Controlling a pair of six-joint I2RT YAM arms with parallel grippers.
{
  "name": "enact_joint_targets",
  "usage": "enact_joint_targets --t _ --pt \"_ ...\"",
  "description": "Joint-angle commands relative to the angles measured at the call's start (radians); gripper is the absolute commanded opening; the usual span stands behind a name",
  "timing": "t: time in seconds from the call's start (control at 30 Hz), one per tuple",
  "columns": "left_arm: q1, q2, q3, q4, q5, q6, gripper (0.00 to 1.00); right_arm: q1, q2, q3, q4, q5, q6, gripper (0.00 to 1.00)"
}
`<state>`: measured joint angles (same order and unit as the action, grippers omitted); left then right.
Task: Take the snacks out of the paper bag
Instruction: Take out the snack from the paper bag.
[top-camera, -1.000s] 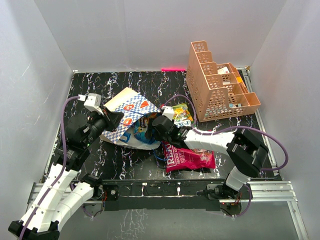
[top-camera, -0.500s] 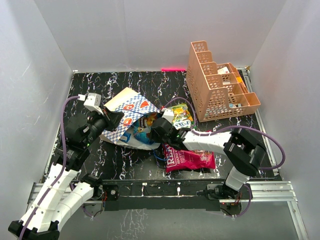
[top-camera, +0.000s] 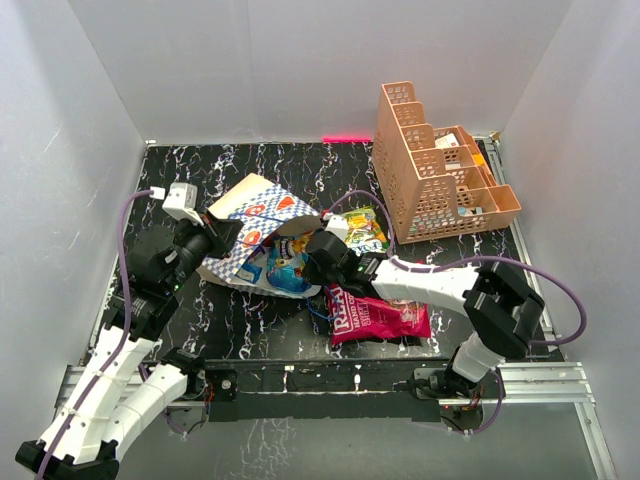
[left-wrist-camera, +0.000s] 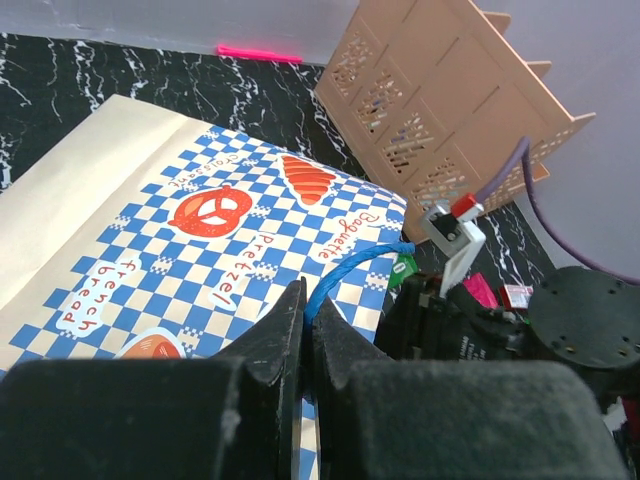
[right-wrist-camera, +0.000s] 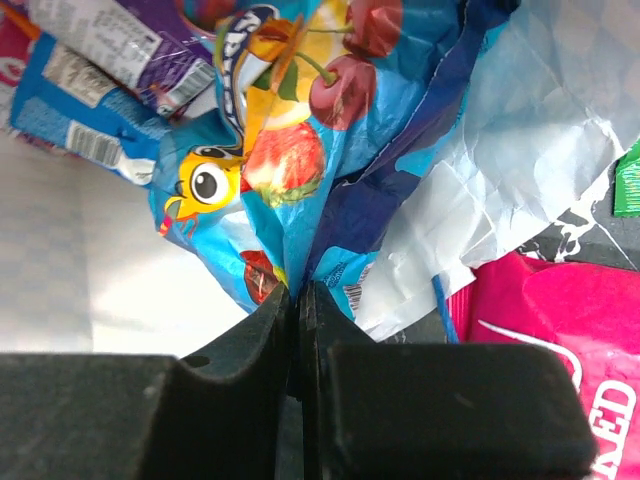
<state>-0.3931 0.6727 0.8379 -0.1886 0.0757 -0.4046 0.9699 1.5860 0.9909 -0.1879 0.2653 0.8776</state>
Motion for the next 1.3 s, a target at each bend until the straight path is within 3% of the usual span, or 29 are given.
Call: enact_joint_targets --t 0.0,0.2,0.53,0.93,1.27 --pt "-0.003 0.005 0.051 0.007 -0.070 -0.015 0.00 0.006 -0.102 0.112 0.046 -0.041 -0.027 0.07" --pt "-0.003 0.034 0.089 -0.036 -0.162 -0.038 0.00 0.007 -0.136 0.221 -0.003 -0.105 -0.083 0.08" --pt "-0.003 0.041 0.086 -0.028 -0.157 -0.040 0.00 0.007 -0.161 0.426 -0.191 -0.060 -0.206 0.08" --pt "-0.003 0.071 0.099 -0.040 -0.161 -0.038 0.00 -0.014 -0.149 0.607 -0.279 -0.021 -0.237 0.08" --pt "-0.003 0.097 0.123 -0.074 -0.285 -0.016 0.00 -0.025 -0.218 0.706 -0.429 -0.017 -0.272 0.08"
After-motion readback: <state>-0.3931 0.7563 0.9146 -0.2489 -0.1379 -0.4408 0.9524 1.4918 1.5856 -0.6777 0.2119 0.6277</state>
